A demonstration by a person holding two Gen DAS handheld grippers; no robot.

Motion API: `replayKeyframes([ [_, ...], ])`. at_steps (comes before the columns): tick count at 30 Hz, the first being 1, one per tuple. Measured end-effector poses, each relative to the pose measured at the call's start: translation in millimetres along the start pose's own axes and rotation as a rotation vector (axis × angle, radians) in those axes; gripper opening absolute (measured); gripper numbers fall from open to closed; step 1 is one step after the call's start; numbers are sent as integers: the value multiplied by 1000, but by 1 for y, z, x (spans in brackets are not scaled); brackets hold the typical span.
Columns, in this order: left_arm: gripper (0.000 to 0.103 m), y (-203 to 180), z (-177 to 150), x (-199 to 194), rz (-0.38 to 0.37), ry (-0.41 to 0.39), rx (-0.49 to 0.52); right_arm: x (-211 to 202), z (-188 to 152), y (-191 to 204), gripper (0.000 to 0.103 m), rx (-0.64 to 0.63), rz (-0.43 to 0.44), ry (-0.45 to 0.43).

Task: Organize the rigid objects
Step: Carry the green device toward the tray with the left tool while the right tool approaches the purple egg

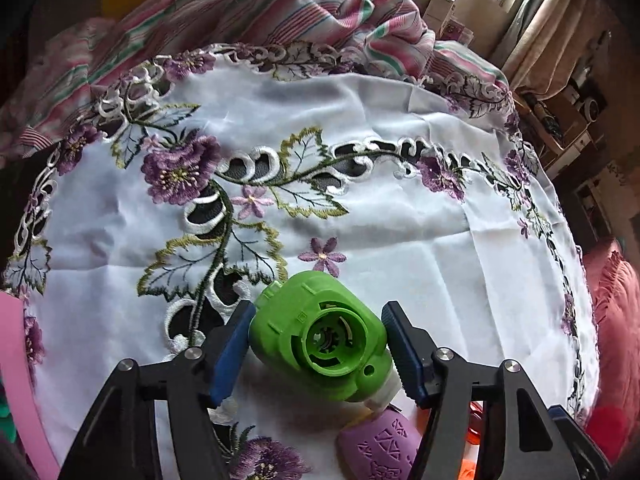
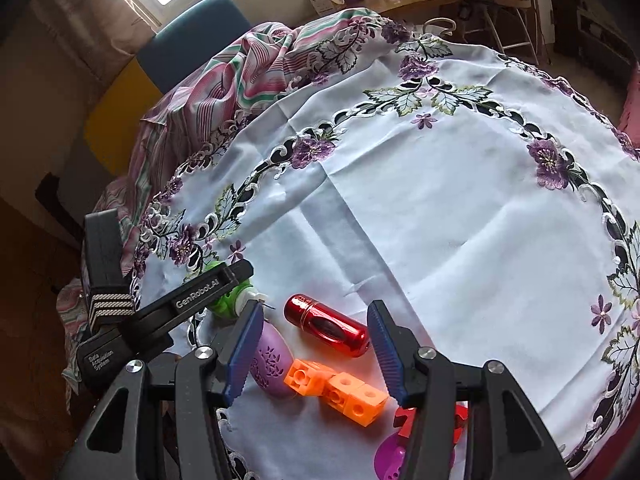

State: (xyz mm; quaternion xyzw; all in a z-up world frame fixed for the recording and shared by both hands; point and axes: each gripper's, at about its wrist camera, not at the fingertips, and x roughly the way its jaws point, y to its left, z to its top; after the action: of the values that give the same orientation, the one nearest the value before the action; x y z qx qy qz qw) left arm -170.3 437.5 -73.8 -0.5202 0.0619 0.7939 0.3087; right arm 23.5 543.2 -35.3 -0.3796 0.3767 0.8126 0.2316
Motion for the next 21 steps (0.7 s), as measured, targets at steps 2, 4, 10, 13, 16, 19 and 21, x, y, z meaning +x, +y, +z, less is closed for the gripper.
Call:
replayKeyframes([
  [2,65,9,2,-12,-17,-20,-24,0,1,-4,55,16,2,-1],
  [4,65,18,1,-29,-17,-57,-32,0,2,-8,55,35,0,-5],
  [10,65,37,-25,-89,-18,-150,20,0,6,-20,55,80,-8,-18],
  [13,65,42,-51,-111,-22,-173,55,2,7,-23,55,86,4,-7],
  [16,65,46,-80,-127,-29,-180,76,8,5,-14,55,44,28,17],
  [19,65,53,-106,-142,-48,-183,69,14,-1,2,55,-29,45,46],
  [21,65,58,-121,-151,-57,-185,66,19,-5,11,54,-78,27,63],
])
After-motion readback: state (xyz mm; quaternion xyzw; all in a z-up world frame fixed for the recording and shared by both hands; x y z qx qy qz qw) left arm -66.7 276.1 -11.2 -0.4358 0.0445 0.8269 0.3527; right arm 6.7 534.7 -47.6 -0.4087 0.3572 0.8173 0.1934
